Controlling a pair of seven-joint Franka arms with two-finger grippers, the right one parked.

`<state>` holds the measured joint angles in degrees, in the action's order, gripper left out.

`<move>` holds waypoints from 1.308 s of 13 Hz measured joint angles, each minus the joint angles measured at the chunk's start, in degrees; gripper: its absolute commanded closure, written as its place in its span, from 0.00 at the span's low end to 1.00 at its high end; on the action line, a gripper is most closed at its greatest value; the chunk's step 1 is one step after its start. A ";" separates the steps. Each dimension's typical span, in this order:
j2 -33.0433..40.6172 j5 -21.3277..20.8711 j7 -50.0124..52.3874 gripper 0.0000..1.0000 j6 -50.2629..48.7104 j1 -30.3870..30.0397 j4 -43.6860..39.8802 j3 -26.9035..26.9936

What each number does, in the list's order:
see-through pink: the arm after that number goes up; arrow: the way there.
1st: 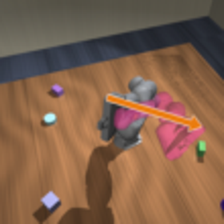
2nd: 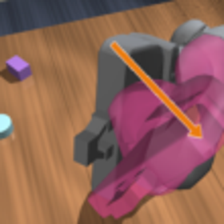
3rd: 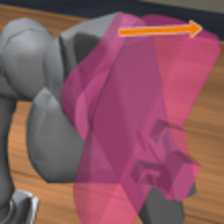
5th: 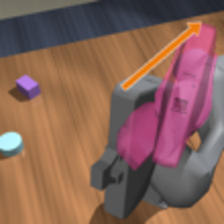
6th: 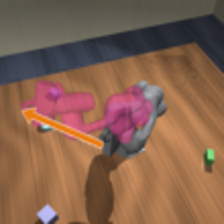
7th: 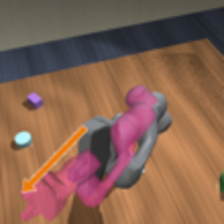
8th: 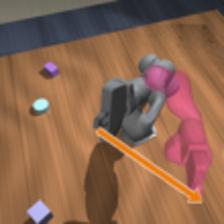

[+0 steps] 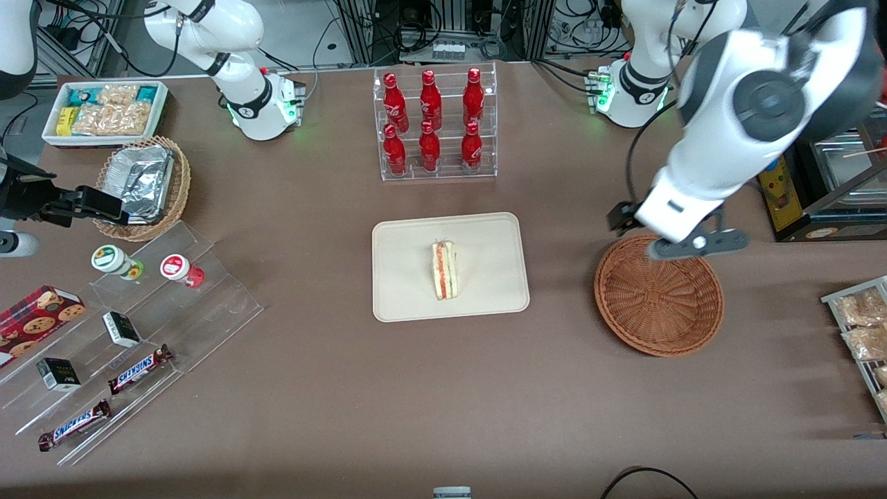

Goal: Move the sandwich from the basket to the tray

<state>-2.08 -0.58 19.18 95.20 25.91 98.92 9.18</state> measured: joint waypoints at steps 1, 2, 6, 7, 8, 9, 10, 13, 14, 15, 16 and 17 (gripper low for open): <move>1.73 0.00 -2.27 0.01 -1.53 -0.76 0.64 0.01; 3.08 -0.02 -3.89 0.01 -2.56 -1.05 0.88 0.12; 6.18 -0.06 -11.21 0.00 -4.20 -3.39 1.17 1.81; 6.53 -0.06 -12.29 0.00 -4.21 -4.06 1.17 1.97; 6.76 -0.06 -12.62 0.00 -4.22 -4.45 1.17 2.02; 6.81 -0.06 -12.65 0.00 -4.21 -4.73 1.17 2.04; 6.81 -0.06 -12.65 0.00 -4.15 -5.11 1.16 2.04; 6.67 -0.05 -12.69 0.00 -3.98 -8.41 0.94 1.12; 6.30 -0.03 -12.74 0.00 -3.92 -11.16 0.50 -0.91; 5.60 0.02 -12.75 0.00 -3.92 -15.04 -0.45 -4.25; 4.71 0.04 -12.84 0.00 -3.92 -19.42 -1.62 -8.19; 3.92 0.05 -13.36 0.00 -3.93 -22.48 -2.58 -10.95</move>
<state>1.84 -0.52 5.82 91.28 3.43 96.33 -1.77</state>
